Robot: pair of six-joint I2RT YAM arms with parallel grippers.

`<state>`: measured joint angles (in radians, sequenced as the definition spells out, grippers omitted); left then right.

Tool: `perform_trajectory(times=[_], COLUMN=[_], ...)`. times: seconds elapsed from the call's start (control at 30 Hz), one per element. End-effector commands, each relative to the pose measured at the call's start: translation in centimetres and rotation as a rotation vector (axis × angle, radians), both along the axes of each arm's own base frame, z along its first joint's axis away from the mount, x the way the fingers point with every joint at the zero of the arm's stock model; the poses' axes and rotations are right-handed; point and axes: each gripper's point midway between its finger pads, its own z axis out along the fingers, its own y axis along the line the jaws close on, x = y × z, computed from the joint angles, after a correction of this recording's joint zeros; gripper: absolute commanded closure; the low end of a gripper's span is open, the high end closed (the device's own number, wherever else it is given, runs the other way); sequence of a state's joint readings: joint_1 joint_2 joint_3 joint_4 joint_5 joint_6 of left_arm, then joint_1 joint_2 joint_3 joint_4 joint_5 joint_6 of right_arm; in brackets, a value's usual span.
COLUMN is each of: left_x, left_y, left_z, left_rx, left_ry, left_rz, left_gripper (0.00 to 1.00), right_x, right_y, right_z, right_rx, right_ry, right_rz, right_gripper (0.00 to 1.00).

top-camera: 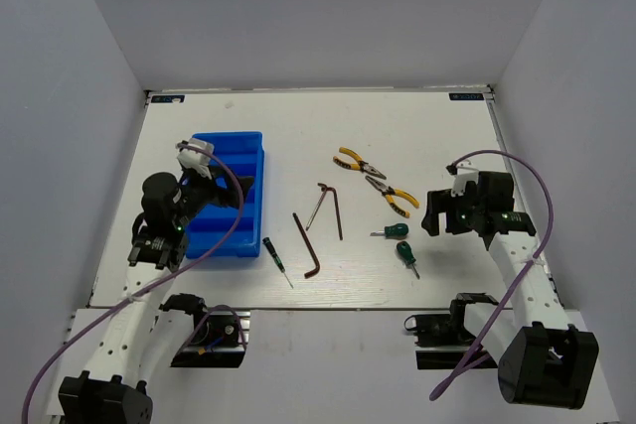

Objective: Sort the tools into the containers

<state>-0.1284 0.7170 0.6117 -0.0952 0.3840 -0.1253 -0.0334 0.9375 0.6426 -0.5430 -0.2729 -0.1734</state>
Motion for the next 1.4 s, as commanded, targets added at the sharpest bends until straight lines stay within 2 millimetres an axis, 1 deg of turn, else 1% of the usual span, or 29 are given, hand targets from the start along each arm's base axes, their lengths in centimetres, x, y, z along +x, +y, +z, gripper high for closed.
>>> perform_trajectory(times=[0.0, 0.03, 0.13, 0.17, 0.2, 0.23, 0.27, 0.3, 0.37, 0.4, 0.43, 0.47, 0.53, 0.57, 0.6, 0.63, 0.67, 0.7, 0.73, 0.77, 0.8, 0.83, 0.87, 0.93, 0.97, 1.1, 1.13, 1.23, 1.37], left_x=[-0.4, -0.3, -0.2, -0.5, -0.3, -0.4, -0.5, 0.2, 0.8, 1.6, 2.6, 3.6, 4.4, 6.1, 7.0, 8.1, 8.6, 9.2, 10.0, 10.5, 10.9, 11.1, 12.2, 13.2, 13.9, 14.5, 14.7, 15.2, 15.7], left_y=[-1.1, -1.4, -2.2, -3.0, -3.4, -3.9, -4.7, -5.1, -6.1, -6.4, -7.4, -7.8, -10.0, -10.6, -11.5, -12.0, -14.3, -15.2, -15.8, -17.8, -18.1, -18.8, -20.5, -21.3, -21.6, -24.2, -25.0, -25.7, -26.2], left_z=[0.4, 0.3, -0.1, 0.0, 0.1, 0.3, 0.9, 1.0, 1.1, 2.7, 1.3, 2.2, 1.0, 2.2, -1.9, -3.2, -2.4, -6.1, -7.1, -6.5, -10.0, -11.1, -9.7, -9.9, -11.6, -11.4, -11.4, -12.6, -14.7], left_rx=[-0.025, -0.026, -0.052, -0.060, -0.075, -0.102, -0.128, -0.144, -0.161, -0.160, -0.154, -0.129, -0.078, -0.029, 0.029, 0.084, 0.128, 0.192, 0.243, 0.289, 0.364, 0.408, 0.461, 0.548, 0.582, 0.665, 0.676, 0.723, 0.793], left_ry=[-0.020, -0.018, 0.010, 0.008, 0.028, 0.045, 0.040, 0.072, 0.129, 0.115, 0.185, 0.202, 0.270, 0.242, 0.380, 0.415, 0.388, 0.478, 0.480, 0.437, 0.506, 0.521, 0.452, 0.435, 0.441, 0.331, 0.297, 0.251, 0.232], left_rz=[-0.065, -0.077, -0.124, -0.177, -0.199, -0.221, -0.275, -0.285, -0.308, -0.310, -0.318, -0.308, -0.340, -0.313, -0.301, -0.259, -0.292, -0.281, -0.260, -0.304, -0.297, -0.327, -0.383, -0.411, -0.431, -0.520, -0.537, -0.577, -0.608], left_gripper=[0.09, 0.11, 0.32, 0.57, 0.71, 0.86, 0.96, 1.00, 1.00, 1.00, 0.92, 0.87, 0.54, 0.42, 0.29, 0.29, 0.27, 0.27, 0.37, 0.57, 1.00, 1.00, 1.00, 0.94, 0.87, 0.55, 0.51, 0.44, 0.44], right_x=[0.8, 0.6, -0.9, -1.1, -1.4, -1.6, -1.5, -1.4, -1.3, -1.3, -1.1, -1.0, -0.9, -0.8, -0.6, -0.6, -0.5, -0.3, -0.2, -0.1, -0.2, -0.2, -0.3, -0.4, -0.6, -0.7, -1.0, -1.6, -2.1], right_y=[0.8, 1.2, 1.6, 2.3, 2.3, 2.5, 2.5, 2.4, 2.7, 2.7, 2.6, 2.6, 2.6, 2.5, 2.3, 2.3, 2.1, 1.9, 1.7, 1.6, 1.6, 1.6, 1.7, 2.1, 2.2, 2.8, 3.0, 4.3, 4.9], right_z=[1.7, 1.7, 1.4, 1.6, 1.0, 0.9, 1.1, 1.2, 1.5, 1.6, 1.6, 1.8, 1.9, 1.8, 1.9, 1.8, 1.7, 1.7, 1.7, 1.8, 1.8, 1.8, 2.0, 2.2, 2.2, 2.9, 2.8, 3.4, 3.6], right_rx=[0.034, 0.046, 0.007, 0.038, 0.038, 0.046, 0.052, 0.050, 0.065, 0.069, 0.071, 0.070, 0.069, 0.067, 0.065, 0.067, 0.063, 0.053, 0.046, 0.042, 0.044, 0.041, 0.044, 0.057, 0.060, 0.082, 0.091, 0.145, 0.165], right_ry=[-0.058, -0.056, -0.054, -0.072, -0.067, -0.063, -0.067, -0.070, -0.073, -0.072, -0.071, -0.073, -0.077, -0.072, -0.074, -0.067, -0.059, -0.058, -0.056, -0.055, -0.054, -0.053, -0.064, -0.070, -0.067, -0.087, -0.084, -0.097, -0.093], right_rz=[0.042, 0.070, 0.210, 0.242, 0.241, 0.248, 0.248, 0.236, 0.235, 0.224, 0.220, 0.213, 0.210, 0.195, 0.185, 0.181, 0.161, 0.148, 0.139, 0.134, 0.134, 0.135, 0.147, 0.168, 0.172, 0.213, 0.224, 0.295, 0.342], right_gripper=[0.10, 0.10, 0.10, 0.10, 0.10, 0.60, 1.00, 1.00, 0.99, 0.54, 0.10, 0.10, 0.10, 0.20, 0.32, 0.45, 0.73, 0.78, 0.78, 0.54, 0.29, 0.11, 0.09, 0.09, 0.09, 0.09, 0.13, 0.53, 0.68])
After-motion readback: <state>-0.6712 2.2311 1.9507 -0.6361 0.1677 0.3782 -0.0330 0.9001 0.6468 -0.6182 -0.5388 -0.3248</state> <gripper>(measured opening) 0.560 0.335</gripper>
